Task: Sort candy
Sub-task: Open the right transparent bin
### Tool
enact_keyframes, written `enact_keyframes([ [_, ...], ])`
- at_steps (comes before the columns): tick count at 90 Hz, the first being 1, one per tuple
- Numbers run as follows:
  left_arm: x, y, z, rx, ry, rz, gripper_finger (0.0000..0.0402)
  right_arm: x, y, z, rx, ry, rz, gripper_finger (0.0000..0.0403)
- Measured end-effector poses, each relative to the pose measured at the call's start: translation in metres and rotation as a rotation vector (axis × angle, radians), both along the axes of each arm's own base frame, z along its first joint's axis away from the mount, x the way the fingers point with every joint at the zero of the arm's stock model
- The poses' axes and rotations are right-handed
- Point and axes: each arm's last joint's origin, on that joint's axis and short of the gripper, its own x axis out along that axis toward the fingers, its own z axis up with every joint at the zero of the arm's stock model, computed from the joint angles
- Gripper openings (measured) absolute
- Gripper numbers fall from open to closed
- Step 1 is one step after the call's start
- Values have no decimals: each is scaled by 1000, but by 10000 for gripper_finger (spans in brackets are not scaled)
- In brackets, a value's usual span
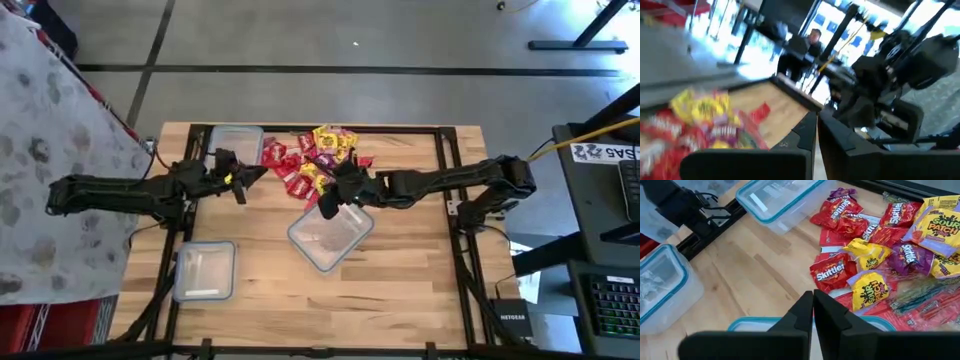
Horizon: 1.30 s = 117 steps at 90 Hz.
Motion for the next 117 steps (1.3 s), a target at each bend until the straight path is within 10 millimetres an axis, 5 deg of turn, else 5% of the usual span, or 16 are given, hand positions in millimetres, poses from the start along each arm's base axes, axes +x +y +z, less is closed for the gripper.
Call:
enact_keyframes([
  [84, 5, -45, -25, -222, 184, -220, 0, 3, -2, 6, -45, -70, -61, 1],
  [101, 4, -52, -26, -217, 194, -278, 0, 7, 12, 10, -146, -53, 208, 1],
  [117, 4, -56, -25, -213, 190, -311, 0, 6, 44, 5, -77, -37, 715, 1],
])
